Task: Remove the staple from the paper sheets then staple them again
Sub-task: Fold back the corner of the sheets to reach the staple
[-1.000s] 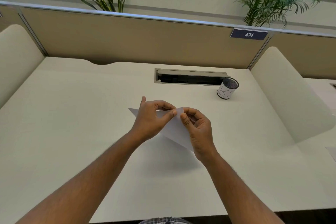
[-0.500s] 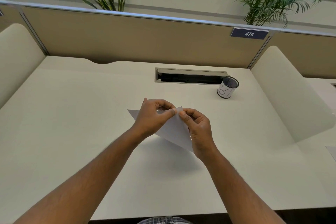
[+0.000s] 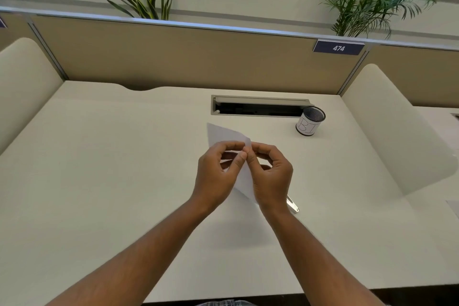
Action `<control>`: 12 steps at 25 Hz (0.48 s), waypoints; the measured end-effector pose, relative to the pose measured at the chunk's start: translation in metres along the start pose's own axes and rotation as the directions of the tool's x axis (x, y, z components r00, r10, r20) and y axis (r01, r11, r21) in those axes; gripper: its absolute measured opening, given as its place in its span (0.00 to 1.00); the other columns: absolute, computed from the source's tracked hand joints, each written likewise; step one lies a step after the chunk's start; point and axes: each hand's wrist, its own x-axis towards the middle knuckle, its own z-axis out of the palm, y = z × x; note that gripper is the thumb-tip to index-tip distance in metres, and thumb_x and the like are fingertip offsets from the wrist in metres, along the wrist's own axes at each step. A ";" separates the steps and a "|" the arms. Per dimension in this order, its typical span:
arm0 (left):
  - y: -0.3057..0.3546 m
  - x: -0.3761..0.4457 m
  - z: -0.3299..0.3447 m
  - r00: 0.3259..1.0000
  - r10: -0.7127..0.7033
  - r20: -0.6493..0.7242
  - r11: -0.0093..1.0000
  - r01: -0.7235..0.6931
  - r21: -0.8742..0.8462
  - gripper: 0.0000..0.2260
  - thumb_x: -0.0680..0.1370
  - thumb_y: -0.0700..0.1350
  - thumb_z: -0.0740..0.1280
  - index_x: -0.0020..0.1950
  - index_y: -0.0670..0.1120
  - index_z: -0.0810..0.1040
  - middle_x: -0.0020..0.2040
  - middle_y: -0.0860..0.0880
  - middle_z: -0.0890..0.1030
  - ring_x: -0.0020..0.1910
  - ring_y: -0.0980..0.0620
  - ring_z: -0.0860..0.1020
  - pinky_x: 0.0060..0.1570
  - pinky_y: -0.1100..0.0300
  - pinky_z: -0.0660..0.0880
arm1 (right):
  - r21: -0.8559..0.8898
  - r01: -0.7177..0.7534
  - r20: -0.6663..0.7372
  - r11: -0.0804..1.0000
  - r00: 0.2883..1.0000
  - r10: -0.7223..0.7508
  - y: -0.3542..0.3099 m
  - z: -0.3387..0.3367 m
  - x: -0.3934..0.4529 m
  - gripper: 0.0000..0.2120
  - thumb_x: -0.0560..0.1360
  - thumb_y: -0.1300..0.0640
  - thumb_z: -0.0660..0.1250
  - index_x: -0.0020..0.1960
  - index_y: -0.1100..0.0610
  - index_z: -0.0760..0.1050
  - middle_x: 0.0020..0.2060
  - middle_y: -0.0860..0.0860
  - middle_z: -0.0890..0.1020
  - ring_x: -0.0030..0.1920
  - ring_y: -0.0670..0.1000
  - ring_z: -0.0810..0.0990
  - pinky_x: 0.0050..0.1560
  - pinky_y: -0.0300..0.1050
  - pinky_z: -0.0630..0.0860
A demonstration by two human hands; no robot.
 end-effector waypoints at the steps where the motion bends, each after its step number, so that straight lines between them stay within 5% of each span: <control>1: 0.001 0.000 0.000 0.999 -0.037 0.006 0.998 0.037 -0.053 0.11 0.79 0.48 0.70 0.60 0.47 0.82 0.54 0.52 0.85 0.54 0.54 0.83 0.54 0.55 0.82 | -0.010 0.028 0.012 1.000 1.000 -0.028 -0.002 0.001 -0.001 0.06 0.77 0.56 0.75 0.53 0.53 0.85 0.46 0.46 0.87 0.50 0.49 0.86 0.41 0.41 0.83; 5: -0.004 0.005 -0.003 0.992 -0.121 -0.024 0.980 0.116 -0.162 0.12 0.79 0.48 0.70 0.60 0.46 0.83 0.54 0.50 0.86 0.54 0.50 0.84 0.56 0.49 0.82 | -0.044 0.133 0.092 0.990 0.987 -0.129 -0.003 0.003 -0.003 0.09 0.77 0.59 0.74 0.57 0.56 0.86 0.51 0.47 0.85 0.54 0.47 0.85 0.43 0.38 0.83; 12: -0.006 0.018 -0.011 0.977 -0.160 -0.142 0.984 0.147 -0.098 0.11 0.79 0.52 0.68 0.56 0.48 0.84 0.50 0.51 0.86 0.49 0.50 0.85 0.50 0.50 0.84 | -0.106 0.227 0.148 0.968 0.966 -0.211 0.000 0.007 0.003 0.08 0.78 0.61 0.72 0.56 0.58 0.86 0.52 0.49 0.85 0.54 0.46 0.84 0.45 0.37 0.82</control>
